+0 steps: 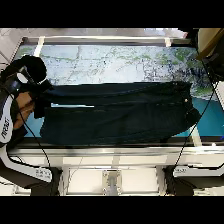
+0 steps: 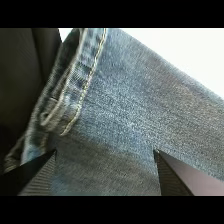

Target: Fold the clothes and pants, and hang the long-sleeved shirts on hangers.

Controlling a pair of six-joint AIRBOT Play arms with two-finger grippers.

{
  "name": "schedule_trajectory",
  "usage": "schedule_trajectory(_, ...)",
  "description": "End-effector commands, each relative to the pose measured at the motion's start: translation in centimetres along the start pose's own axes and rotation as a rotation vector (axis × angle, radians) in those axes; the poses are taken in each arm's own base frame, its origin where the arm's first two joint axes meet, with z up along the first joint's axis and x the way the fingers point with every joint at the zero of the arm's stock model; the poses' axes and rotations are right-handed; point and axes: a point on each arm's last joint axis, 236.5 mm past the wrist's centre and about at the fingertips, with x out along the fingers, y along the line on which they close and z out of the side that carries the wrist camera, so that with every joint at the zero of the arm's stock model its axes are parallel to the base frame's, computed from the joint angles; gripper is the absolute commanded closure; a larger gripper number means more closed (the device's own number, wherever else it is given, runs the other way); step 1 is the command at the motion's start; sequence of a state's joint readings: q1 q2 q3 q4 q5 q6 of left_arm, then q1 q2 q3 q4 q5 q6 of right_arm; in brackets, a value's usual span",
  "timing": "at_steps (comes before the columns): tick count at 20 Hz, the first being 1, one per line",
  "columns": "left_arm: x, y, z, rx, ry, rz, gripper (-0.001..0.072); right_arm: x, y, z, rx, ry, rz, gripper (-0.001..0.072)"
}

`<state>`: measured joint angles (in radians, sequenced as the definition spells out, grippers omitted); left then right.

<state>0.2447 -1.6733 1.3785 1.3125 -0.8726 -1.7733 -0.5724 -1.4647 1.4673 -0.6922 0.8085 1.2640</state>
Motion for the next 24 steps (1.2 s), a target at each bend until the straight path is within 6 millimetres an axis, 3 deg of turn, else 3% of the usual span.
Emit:
schedule_trajectory(1,2.0,-1.1,0.8,-0.08,-0.028,-0.07,0.0007,-1.0,1.3,-0.7,-0.023,0.035,0.022,0.0141)
schedule_trajectory(3,2.3,-2.2,2.6,-0.13,-0.105,-0.124,0.0016,-1.0,1.4,-1.1,-0.023,0.054,0.028,0.0141)
schedule_trajectory(5,3.0,-2.5,3.4,-0.164,-0.137,-0.148,0.0142,-1.0,1.5,-1.4,-0.023,0.068,0.032,0.014)
schedule_trajectory(6,3.3,-2.6,3.3,-0.182,-0.132,-0.157,0.0256,-1.0,1.5,-1.6,-0.023,0.074,0.034,0.0141)
schedule_trajectory(7,3.6,-2.5,3.3,-0.184,-0.133,-0.156,0.0558,-1.1,1.6,-1.8,-0.023,0.082,0.036,0.0141)
schedule_trajectory(8,3.5,-2.5,3.9,-0.174,-0.156,-0.158,0.0693,-1.1,1.7,-2.0,-0.023,0.093,0.04,0.0141)
schedule_trajectory(10,1.9,-3.3,6.5,-0.167,-0.25,-0.182,0.069,-1.5,2.1,-2.2,-0.03,0.101,0.046,0.0159)
schedule_trajectory(13,-2.8,-5.9,13.0,-0.152,-0.451,-0.253,0.0692,-2.0,2.4,-1.9,-0.07,0.091,0.04,0.0158)
schedule_trajectory(15,-3.9,-7.0,15.6,-0.172,-0.51,-0.289,0.0692,-1.6,2.2,-2.3,-0.089,0.1,0.029,0.0159)
schedule_trajectory(17,-2.4,-8.0,16.2,-0.163,-0.503,-0.299,0.0691,-0.3,2.1,-3.5,-0.132,0.13,0.005,0.0158)
schedule_trajectory(20,2.1,-9.4,15.5,-0.168,-0.478,-0.311,0.069,3.0,2.5,-5.8,-0.184,0.167,-0.011,0.0159)
schedule_trajectory(22,4.2,-9.1,15.6,-0.221,-0.49,-0.327,0.069,5.5,1.9,-6.1,-0.21,0.138,-0.042,0.0159)
schedule_trajectory(24,4.8,-8.3,16.2,-0.261,-0.51,-0.332,0.0691,7.1,0.1,-5.5,-0.219,0.09,-0.085,0.0159)
